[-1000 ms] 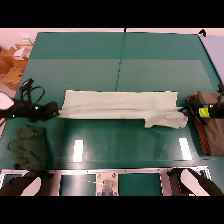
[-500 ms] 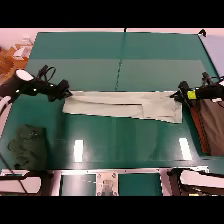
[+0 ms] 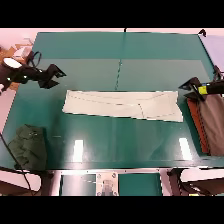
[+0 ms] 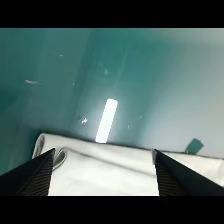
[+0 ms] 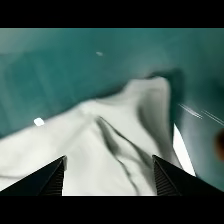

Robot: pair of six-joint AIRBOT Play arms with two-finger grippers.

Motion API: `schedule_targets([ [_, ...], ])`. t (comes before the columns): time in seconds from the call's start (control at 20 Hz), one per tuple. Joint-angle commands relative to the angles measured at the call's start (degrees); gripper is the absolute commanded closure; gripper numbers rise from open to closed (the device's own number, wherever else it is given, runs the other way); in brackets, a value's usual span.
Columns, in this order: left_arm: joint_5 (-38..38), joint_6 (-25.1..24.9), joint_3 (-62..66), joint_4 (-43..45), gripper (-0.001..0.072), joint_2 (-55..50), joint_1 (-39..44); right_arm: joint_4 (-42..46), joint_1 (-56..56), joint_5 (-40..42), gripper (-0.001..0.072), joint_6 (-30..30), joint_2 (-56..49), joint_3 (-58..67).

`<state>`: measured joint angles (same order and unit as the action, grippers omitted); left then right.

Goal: Fold the shirts.

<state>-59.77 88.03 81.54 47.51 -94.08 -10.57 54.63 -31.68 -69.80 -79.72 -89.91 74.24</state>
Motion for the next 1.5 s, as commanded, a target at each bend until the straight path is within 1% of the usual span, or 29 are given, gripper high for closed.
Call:
schedule_targets([
  [0.0,-11.13,-2.05,2.62,-0.02,0.0504,-0.20,-2.80,6.03,-4.42,-9.77,0.0104,5.68,-2.23,1.33],
  [0.05,-12.46,-4.22,2.62,-0.13,0.0686,-0.13,-2.75,5.33,-4.70,-10.45,0.0104,6.97,-3.63,1.33],
  [0.2,-14.95,-4.44,2.60,0.04,0.0689,0.28,-1.95,1.14,-4.48,-11.50,0.0103,11.32,-8.24,1.36],
  [0.35,-15.89,-4.59,2.60,0.15,0.0689,0.28,0.00,-3.69,-3.58,-11.50,0.0103,12.96,-13.66,1.73],
  [0.5,-14.75,-5.68,2.60,0.09,0.0689,0.28,3.28,-4.33,-0.90,-11.45,0.0103,14.23,-17.18,2.25],
  [0.65,-12.79,-6.05,2.62,0.07,0.0689,0.28,7.10,-4.26,2.43,-10.60,0.0104,14.43,-18.25,2.27],
  [0.7,-12.39,-6.05,2.62,0.07,0.0689,0.28,8.24,-4.28,3.15,-10.25,0.0120,14.40,-18.25,2.38],
  [0.75,-12.00,-6.08,2.62,0.07,0.0689,0.28,9.40,-4.26,3.56,-10.25,0.0308,14.43,-18.23,2.75],
  [0.8,-11.47,-6.08,2.62,0.07,0.0689,0.28,10.40,-4.28,3.65,-10.47,0.0527,14.40,-18.23,3.32],
  [0.85,-10.69,-6.08,2.62,0.07,0.0688,0.28,11.50,-4.31,3.65,-10.99,0.0581,14.38,-18.23,4.04],
  [0.9,-9.73,-6.10,2.62,0.07,0.0689,0.28,12.57,-4.33,3.65,-11.56,0.0682,14.38,-18.21,4.85],
  [1.0,-6.12,-6.64,2.60,0.09,0.0688,0.24,15.61,-4.33,3.65,-13.42,0.0694,13.90,-18.03,7.15],
  [1.1,-0.74,-7.58,2.60,0.09,0.0689,-0.33,20.52,-4.35,3.74,-16.04,0.0695,12.33,-16.72,10.21],
  [1.3,9.97,-8.13,2.60,0.02,0.0688,-4.74,32.44,-6.10,5.38,-23.39,0.0695,9.35,-9.73,18.47],
  [1.45,17.53,-8.15,2.91,-2.05,0.0689,-9.27,40.48,-7.72,7.96,-28.68,0.0694,6.19,-5.33,25.22],
])
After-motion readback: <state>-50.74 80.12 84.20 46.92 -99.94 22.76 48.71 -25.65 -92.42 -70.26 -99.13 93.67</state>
